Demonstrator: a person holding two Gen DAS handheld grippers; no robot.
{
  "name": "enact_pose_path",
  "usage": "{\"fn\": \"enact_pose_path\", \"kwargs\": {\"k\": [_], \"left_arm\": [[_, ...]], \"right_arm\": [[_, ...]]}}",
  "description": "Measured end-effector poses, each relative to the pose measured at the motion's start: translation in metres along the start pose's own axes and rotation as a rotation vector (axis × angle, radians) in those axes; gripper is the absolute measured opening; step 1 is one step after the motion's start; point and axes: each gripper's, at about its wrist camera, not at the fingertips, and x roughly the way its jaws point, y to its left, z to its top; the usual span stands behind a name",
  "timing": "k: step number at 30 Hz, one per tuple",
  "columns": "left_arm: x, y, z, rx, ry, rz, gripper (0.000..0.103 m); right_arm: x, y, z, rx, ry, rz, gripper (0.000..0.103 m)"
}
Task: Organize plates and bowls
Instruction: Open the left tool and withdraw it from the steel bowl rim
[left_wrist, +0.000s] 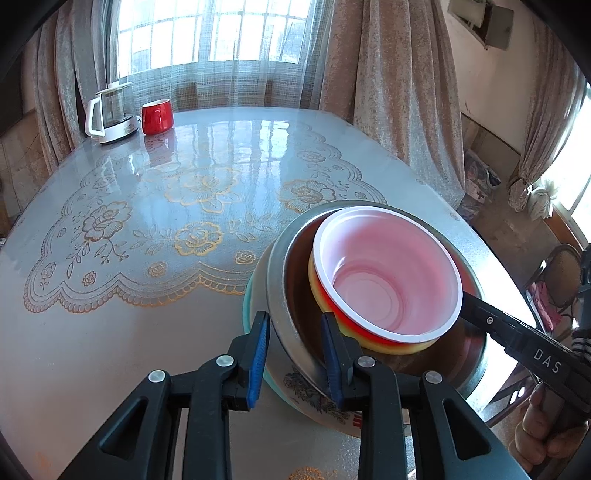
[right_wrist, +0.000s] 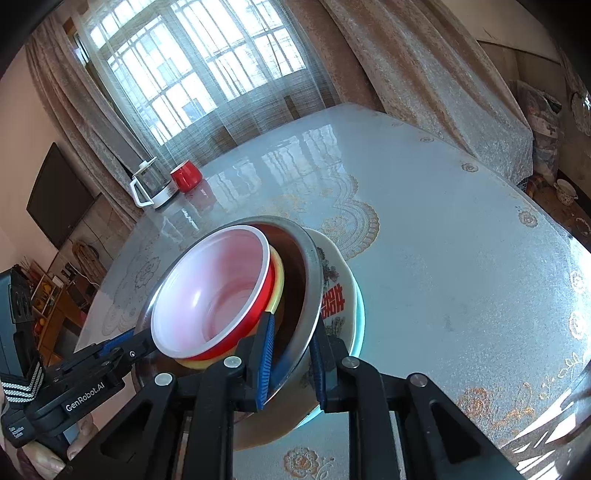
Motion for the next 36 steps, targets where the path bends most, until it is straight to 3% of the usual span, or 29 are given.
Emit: {"fn": "enact_pose_path", "kwargs": {"k": [5,15,22,27,36], "left_arm": [[-0.001,0.001,-0.001,-0.007,-0.006,0.006,0.033],[-0.018,0.001,-0.004,0.001,-0.081,0.065,0.038],[-0.036,0.004,-0.017,-0.008,-0.122,0.107,0.044],[-0.054,0.0,-0.037,-0.014,-0.187,0.193,0.058],[-0.066,-0.005,-0.062,-0.03,-0.207,0.217,0.06]], "right_arm": [[-0.001,0.003,-0.001,-0.012,-0.008,-0.012,0.021],[-0.021,0.0,0.002,0.031,-0.078,-0.004,0.039],[-0.038,0.007,-0.004,0.024,-0.126,-0.095,0.04],[-0.049,0.016,-0.017,0.005,-0.183,-0.203,0.042],[-0.051,0.041,-0.039,-0.116,-0.224,-0.298,0.044]]}}
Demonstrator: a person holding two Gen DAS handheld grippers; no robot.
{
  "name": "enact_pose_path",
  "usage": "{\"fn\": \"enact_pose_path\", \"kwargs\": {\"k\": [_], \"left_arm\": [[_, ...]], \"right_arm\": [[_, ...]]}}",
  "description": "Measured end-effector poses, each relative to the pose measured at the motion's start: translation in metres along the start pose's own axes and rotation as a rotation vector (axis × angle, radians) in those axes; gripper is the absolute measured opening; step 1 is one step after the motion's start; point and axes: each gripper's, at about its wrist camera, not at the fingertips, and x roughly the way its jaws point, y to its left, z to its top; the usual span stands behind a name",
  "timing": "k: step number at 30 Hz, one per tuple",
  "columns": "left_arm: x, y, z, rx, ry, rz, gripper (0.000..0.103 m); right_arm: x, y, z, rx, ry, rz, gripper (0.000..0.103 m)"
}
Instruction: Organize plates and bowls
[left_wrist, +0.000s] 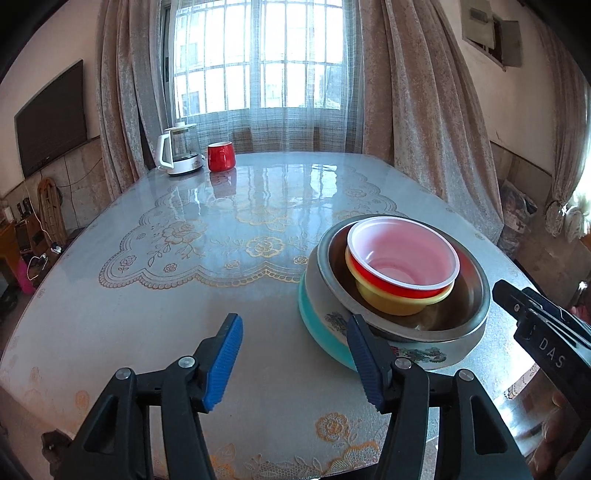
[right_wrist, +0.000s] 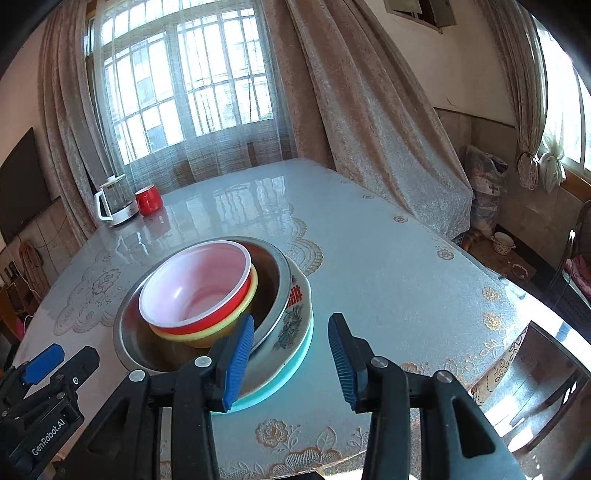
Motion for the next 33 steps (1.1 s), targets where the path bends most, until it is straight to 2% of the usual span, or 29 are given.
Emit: {"fn": "enact_pose_path", "kwargs": {"k": [10,33], "left_arm": [[-0.009,0.0,-0.003,0.003,-0.026,0.01,0.068],[-0.01,-0.001,-0.005,0.02,-0.035,0.02,0.07]], "right_arm": [[-0.005,0.017,-0.005,-0.043,-0.015,0.01,0.044],[-0.008,0.021,-0.007,-0.046,-0.025,0.017,0.044]]}}
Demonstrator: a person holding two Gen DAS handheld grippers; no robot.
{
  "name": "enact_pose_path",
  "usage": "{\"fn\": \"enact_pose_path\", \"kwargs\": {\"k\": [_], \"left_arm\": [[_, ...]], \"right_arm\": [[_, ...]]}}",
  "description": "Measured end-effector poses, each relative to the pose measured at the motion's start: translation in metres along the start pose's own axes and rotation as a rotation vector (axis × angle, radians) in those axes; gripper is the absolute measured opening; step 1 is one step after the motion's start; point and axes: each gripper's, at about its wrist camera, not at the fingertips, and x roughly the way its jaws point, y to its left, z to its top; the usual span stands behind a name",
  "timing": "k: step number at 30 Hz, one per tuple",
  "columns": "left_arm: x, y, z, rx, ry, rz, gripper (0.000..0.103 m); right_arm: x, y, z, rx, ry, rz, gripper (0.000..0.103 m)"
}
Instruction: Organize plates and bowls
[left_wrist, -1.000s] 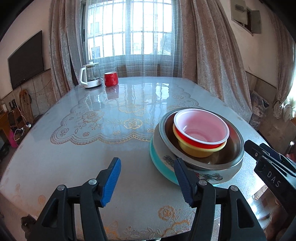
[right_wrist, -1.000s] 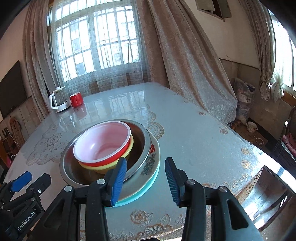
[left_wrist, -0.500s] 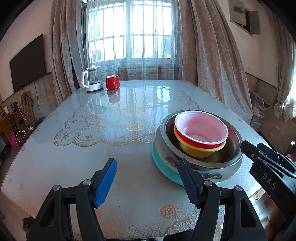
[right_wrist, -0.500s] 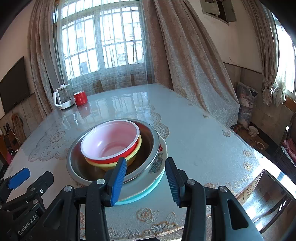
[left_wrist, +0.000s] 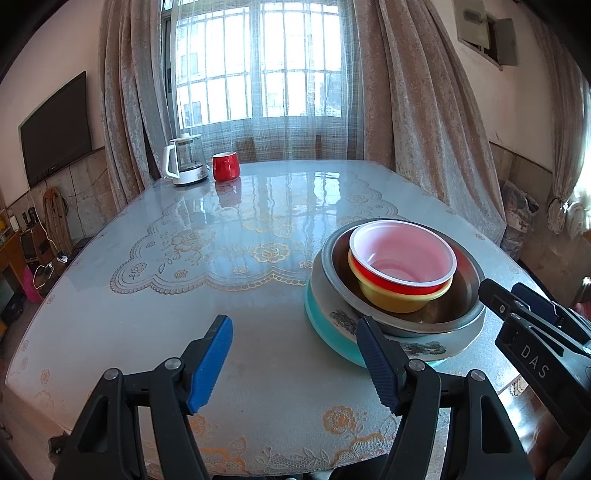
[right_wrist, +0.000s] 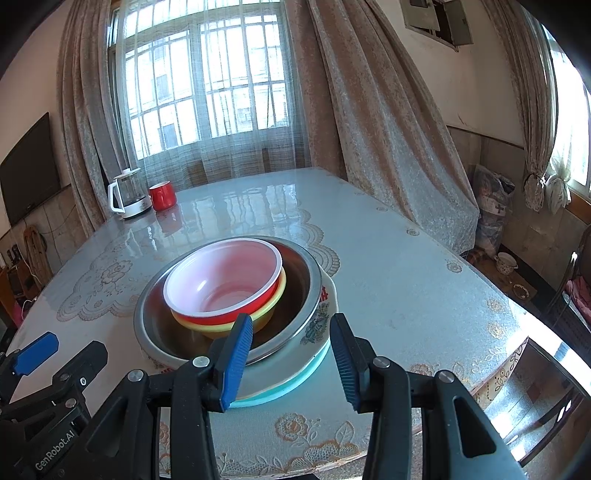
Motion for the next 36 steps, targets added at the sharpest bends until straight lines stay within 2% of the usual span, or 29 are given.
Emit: {"fn": "enact_pose_path", "kwargs": {"k": [36], "left_arm": [[-0.001,0.0027,0.0024,0.012,-0.01,0.007,0.071]], "right_arm": [[0.0043,0.0004,0.0029,0.003,0.003,0.01,0.044]]}}
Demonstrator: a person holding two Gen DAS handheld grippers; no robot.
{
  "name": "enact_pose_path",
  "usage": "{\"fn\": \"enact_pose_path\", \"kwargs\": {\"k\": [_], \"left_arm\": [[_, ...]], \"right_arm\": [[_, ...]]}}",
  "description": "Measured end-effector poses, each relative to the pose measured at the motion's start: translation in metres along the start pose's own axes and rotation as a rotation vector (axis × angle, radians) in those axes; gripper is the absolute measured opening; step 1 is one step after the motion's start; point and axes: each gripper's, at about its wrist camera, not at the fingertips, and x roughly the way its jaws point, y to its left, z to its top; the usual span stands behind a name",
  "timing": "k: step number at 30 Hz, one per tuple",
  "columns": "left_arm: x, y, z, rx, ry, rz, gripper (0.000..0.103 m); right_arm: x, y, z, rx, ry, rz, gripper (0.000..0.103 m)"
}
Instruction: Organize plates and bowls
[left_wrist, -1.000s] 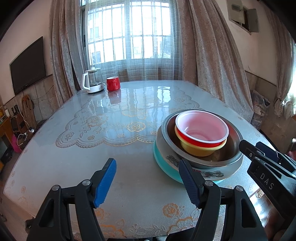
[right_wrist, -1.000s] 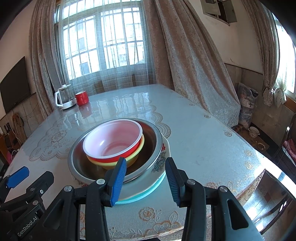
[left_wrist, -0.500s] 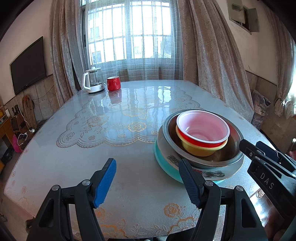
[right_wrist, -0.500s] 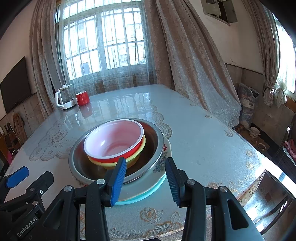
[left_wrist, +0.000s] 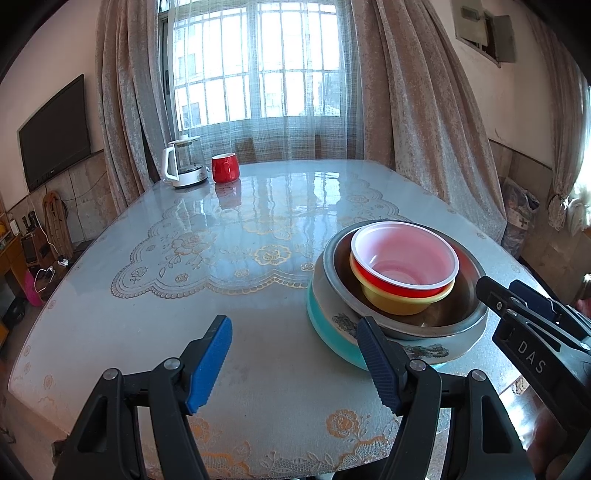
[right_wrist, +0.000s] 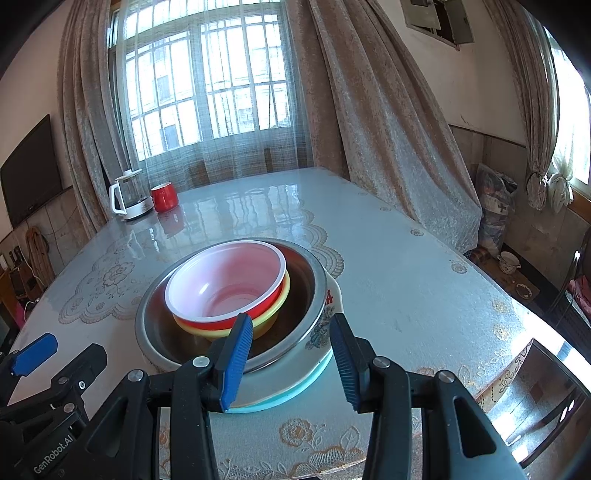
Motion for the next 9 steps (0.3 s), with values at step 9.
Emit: {"fn": "enact_pose_path", "kwargs": {"k": [9], "left_arm": [[-0.0002,0.0009,0.0089,0.008,-0.041,-0.03,0.071]], "right_arm": [[0.0027,-0.0039,0.0076,0.002,-0.009,-0.002,0.044]]}}
